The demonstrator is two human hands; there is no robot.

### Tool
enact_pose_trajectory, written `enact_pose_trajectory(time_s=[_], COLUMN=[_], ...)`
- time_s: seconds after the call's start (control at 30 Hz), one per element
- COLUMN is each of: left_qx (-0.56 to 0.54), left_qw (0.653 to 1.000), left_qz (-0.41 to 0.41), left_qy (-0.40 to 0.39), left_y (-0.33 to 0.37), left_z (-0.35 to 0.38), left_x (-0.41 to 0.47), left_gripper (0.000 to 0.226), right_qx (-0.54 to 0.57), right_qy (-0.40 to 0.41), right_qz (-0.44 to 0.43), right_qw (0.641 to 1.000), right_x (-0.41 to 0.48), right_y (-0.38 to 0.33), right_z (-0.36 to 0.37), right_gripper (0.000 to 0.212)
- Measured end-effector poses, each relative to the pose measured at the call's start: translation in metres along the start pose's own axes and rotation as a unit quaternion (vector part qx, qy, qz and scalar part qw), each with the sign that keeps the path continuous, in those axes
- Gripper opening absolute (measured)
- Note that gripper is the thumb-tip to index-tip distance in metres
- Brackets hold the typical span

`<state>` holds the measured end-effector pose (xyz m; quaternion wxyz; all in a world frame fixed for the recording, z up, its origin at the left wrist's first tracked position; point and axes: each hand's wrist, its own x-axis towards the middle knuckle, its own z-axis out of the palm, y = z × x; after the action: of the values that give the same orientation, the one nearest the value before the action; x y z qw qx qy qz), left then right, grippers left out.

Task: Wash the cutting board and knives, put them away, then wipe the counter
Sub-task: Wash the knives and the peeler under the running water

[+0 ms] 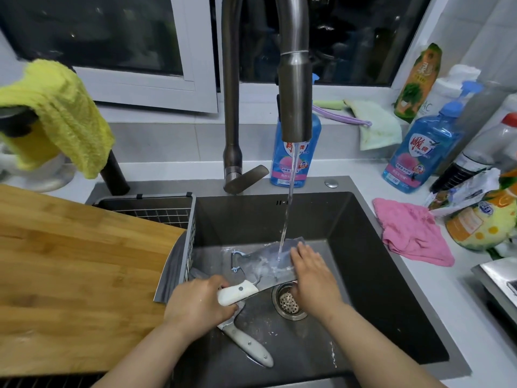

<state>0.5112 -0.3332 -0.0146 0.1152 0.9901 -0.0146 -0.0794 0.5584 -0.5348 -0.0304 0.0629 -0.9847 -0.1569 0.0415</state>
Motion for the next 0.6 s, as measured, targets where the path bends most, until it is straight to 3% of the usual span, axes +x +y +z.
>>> enact_pose_trajectory(time_s=[0.07,0.13,0.2,0.3,0.37,0.4,0.47,0.53,0.57,0.6], left_qx=[-0.006,-0.014,-0.021,-0.035,-0.060,-0.080,-0.133,-0.181,-0.199,-0.216], left_qw=[1.000,1.000,0.999,0.999,0.997,0.995,0.988,0.978,0.974,0.970], left_qz=[-0.008,-0.019,-0.026,-0.034,-0.047,-0.056,-0.078,-0.096,-0.096,-0.094], left_qy=[0.000,0.002,0.003,0.002,-0.002,-0.008,-0.029,-0.047,-0.051,-0.055], left_y=[0.001,0.002,0.002,0.000,-0.001,-0.002,-0.002,-0.001,-0.002,-0.002], left_z=[0.001,0.000,-0.002,-0.004,-0.005,-0.005,-0.007,-0.011,-0.012,-0.014], left_x=[0.000,0.000,0.000,-0.001,-0.003,-0.004,-0.007,-0.011,-0.013,-0.015], left_gripper=[0.042,0.043,0.043,0.041,0.040,0.040,0.039,0.031,0.025,0.020], right_qx=[0.025,-0.022,-0.054,0.019,0.069,0.146,0.318,0.529,0.616,0.668], right_qy=[0.024,-0.018,-0.040,0.006,0.049,0.030,0.032,-0.005,-0.033,-0.055], right_qz=[-0.051,-0.120,-0.128,-0.036,0.045,0.101,0.211,0.297,0.308,0.305], right_qw=[0.998,0.992,0.990,0.999,0.995,0.984,0.924,0.795,0.724,0.676], right_x=[-0.005,-0.015,-0.015,-0.019,-0.015,-0.016,-0.015,-0.012,-0.010,-0.010], right_y=[-0.005,-0.020,-0.019,-0.012,0.002,0.003,0.001,-0.010,-0.016,-0.022], right_z=[0.006,0.006,0.015,0.005,0.004,-0.002,-0.003,-0.012,-0.014,-0.016], right_gripper=[0.076,0.087,0.090,0.087,0.072,0.065,0.058,0.047,0.036,0.025])
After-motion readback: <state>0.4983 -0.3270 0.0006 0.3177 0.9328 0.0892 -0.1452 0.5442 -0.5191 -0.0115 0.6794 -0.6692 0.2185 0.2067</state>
